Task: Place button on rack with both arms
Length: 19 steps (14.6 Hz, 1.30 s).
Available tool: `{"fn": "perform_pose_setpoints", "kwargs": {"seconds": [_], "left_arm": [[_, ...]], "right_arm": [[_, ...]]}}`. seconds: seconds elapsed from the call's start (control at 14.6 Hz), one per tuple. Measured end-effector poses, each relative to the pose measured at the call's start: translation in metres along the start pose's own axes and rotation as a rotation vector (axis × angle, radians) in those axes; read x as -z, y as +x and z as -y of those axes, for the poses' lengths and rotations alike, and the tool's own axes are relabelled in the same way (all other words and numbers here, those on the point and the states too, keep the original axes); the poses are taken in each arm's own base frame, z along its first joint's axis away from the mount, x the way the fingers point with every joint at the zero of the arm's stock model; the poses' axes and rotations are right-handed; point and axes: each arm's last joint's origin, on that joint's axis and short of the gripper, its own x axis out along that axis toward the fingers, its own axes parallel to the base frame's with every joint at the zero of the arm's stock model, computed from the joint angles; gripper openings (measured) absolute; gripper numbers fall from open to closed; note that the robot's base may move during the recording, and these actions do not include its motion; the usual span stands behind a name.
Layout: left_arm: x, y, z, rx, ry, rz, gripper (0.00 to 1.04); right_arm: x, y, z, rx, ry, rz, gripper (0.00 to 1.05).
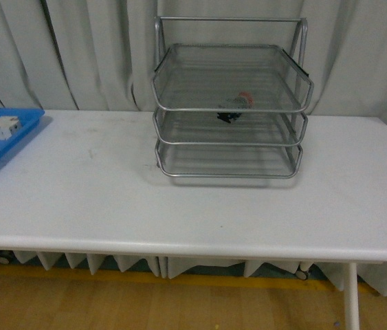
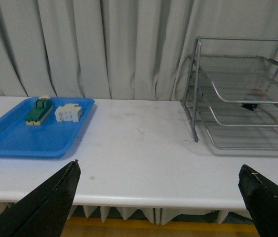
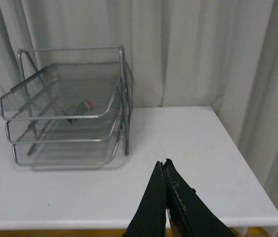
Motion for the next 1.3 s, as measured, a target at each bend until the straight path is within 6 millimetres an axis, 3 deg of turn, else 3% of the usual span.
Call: {"fn": "perform_pose_setpoints", "kwargs": {"seconds": [0.14,0.75,1.3], "left_arm": [[0.000,0.000,0.000,0.001,0.000,0.000,0.98],[0.000,0.000,0.000,0.000,0.000,0.000,0.98],[0.000,0.000,0.000,0.000,0.000,0.001,0.98]], "right_arm": [[0.012,-0.006,0.000,0.000,0.000,-0.019,0.02],[0.035,-0.025,0.000,0.000,-0.001,0.000,0.02],[0.038,-0.040,0.000,0.003,-0.001,-0.008,0.02]]}}
